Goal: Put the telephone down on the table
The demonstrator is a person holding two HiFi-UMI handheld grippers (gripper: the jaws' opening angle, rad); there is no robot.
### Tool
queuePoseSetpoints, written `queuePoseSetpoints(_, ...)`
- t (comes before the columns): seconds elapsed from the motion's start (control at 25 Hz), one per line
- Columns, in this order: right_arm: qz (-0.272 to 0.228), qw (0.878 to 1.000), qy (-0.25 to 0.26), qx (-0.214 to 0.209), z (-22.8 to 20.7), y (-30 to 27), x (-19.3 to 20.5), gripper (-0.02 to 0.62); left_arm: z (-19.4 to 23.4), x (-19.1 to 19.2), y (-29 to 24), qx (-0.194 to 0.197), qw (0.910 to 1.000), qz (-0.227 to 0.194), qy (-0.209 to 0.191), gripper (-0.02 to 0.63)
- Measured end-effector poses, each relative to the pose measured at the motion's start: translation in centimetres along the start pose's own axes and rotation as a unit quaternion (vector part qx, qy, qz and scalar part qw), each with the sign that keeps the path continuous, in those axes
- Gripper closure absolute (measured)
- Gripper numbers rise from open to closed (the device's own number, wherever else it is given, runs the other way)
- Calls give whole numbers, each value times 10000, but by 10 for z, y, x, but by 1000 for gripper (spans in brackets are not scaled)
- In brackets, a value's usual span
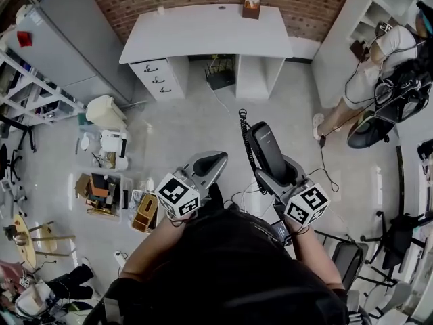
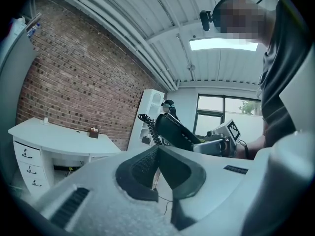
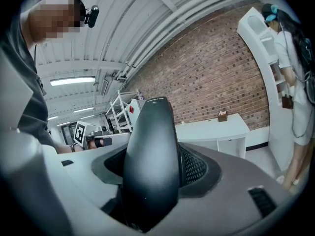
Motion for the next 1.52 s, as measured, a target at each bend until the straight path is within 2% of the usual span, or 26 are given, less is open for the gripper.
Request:
queuePoseSetpoints(0.4,-15,9999,-13,168,-43,-47,-25,313,61,-8,-40,169,9997,-5,185,600)
queuePoseSetpoints(0.96,-82,9984,14,552,-94,-195,-82,313,230,-66,-67,405,9991,-51,152,600)
queuePoseSetpoints(1.2,-164,9978,45,634,-106,-248,-102,313,285,-83,-71,513,9985,-106,133,600)
queuePoseSetpoints(1.52,-132,9982,52,578,-117,-289,-116,313,326,-90,-69,399,9989,-124,190,600)
Point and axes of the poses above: the fingertips, and each gripper's own axes: y backward along the fingers, z to its left, x out of its underside, the point moved 3 cm from there along y, backward along the fingers, and after that the axes turned 7 degrees about -x, right-handed, at the moved point
